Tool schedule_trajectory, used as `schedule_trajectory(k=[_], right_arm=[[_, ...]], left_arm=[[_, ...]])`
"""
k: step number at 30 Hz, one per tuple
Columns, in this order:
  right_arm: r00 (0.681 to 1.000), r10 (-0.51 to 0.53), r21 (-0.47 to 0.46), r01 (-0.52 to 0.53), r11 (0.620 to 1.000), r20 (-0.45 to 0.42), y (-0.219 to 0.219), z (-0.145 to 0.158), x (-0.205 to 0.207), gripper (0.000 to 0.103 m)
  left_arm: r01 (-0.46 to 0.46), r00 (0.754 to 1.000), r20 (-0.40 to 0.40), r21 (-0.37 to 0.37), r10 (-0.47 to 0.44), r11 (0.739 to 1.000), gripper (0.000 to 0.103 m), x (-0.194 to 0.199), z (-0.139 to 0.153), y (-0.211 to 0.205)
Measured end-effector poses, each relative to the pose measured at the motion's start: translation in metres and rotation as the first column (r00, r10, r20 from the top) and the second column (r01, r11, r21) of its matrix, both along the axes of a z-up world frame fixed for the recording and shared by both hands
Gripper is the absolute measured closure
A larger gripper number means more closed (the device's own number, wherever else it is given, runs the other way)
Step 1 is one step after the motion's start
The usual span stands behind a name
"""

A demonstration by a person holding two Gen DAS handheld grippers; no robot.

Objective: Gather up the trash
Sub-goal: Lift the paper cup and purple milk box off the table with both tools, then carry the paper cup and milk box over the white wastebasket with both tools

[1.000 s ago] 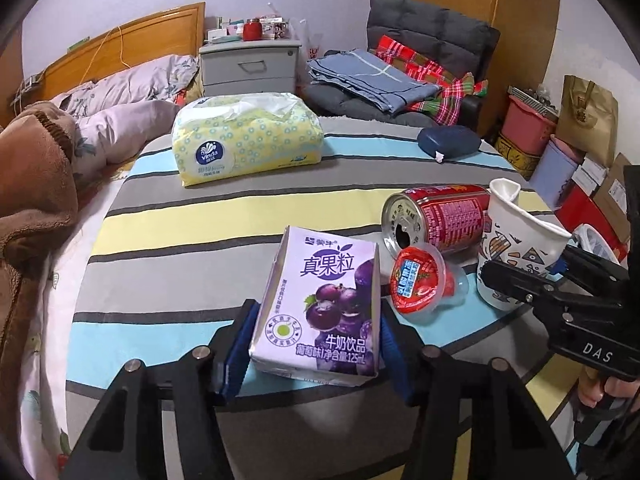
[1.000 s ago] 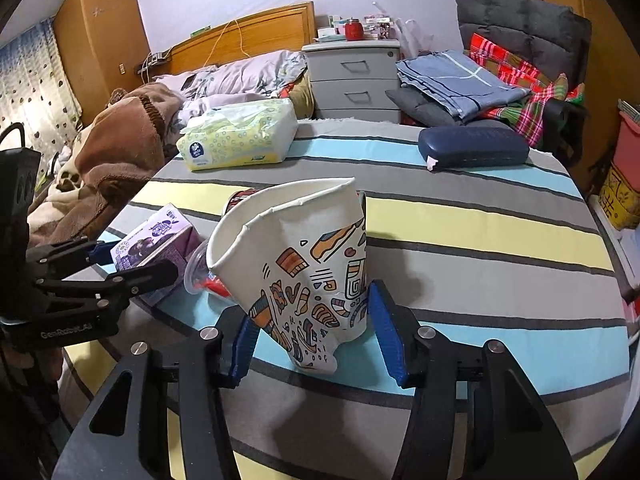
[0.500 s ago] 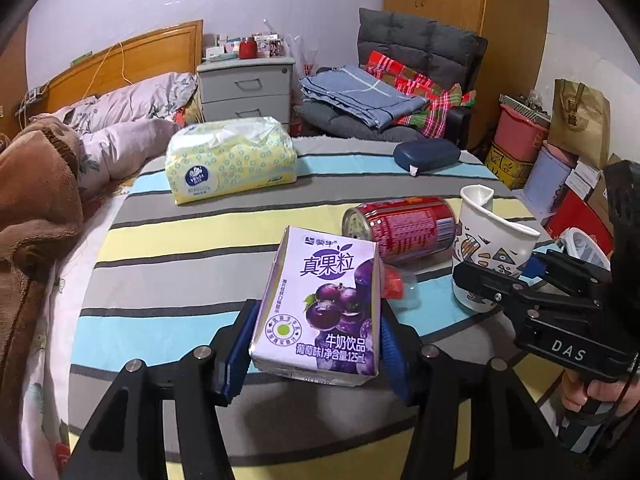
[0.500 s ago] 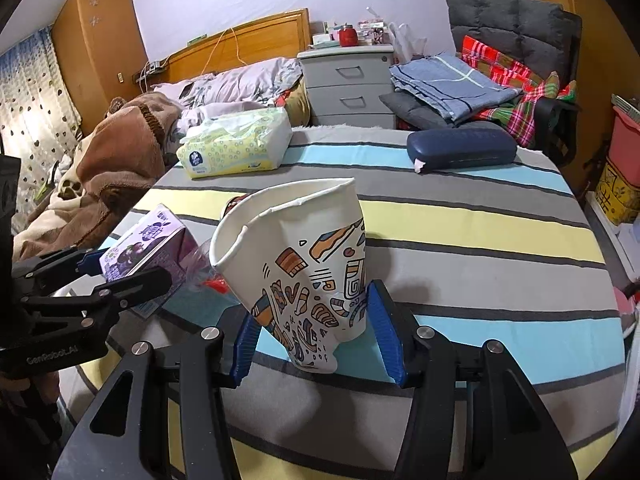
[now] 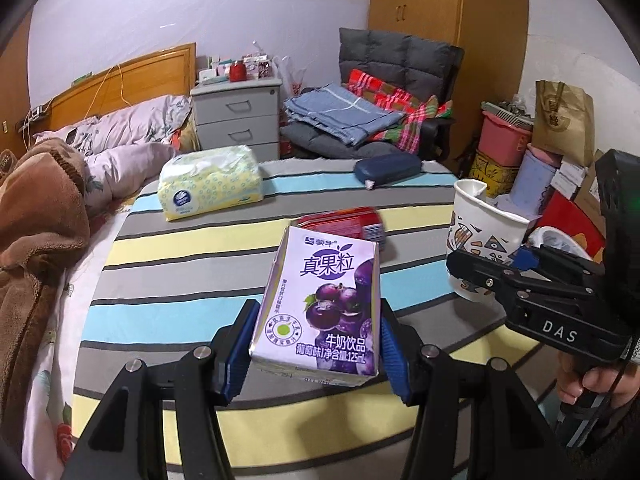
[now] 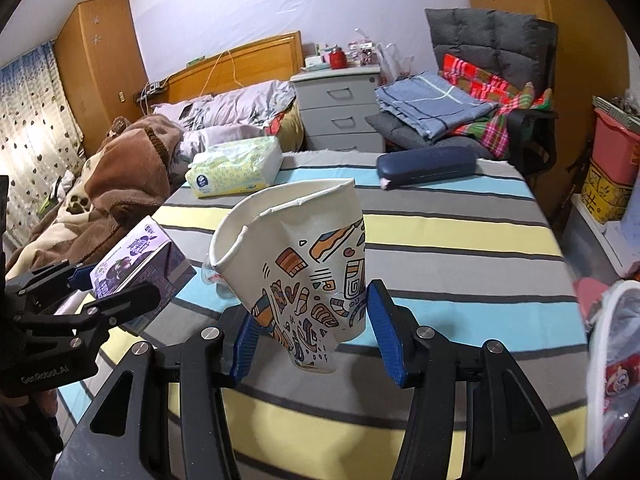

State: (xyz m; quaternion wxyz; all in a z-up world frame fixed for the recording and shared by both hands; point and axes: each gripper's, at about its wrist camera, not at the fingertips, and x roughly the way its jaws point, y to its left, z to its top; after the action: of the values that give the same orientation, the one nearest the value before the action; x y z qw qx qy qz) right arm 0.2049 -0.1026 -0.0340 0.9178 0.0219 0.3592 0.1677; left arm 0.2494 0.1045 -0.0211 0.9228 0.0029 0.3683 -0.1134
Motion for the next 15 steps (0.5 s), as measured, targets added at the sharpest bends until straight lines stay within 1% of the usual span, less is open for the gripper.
schedule_trajectory(k=[8,15], right_arm=[[0.997,-0.067,0.005,0.067,0.998,0.027,-0.041,0.011,-0.021,0.050],[0.991,-0.125,0.004,0.125,0.992,0.047,-0.075,0.018,-0.037,0.050]], left_arm=[[0.047,0.998,0.043,-0.003,-0.047,0.999,0.046,-0.026,0.019,-0.043],[0.108,0.992,0.066,-0.015,-0.107,0.994,0.046,-0.043,0.028,-0.086]])
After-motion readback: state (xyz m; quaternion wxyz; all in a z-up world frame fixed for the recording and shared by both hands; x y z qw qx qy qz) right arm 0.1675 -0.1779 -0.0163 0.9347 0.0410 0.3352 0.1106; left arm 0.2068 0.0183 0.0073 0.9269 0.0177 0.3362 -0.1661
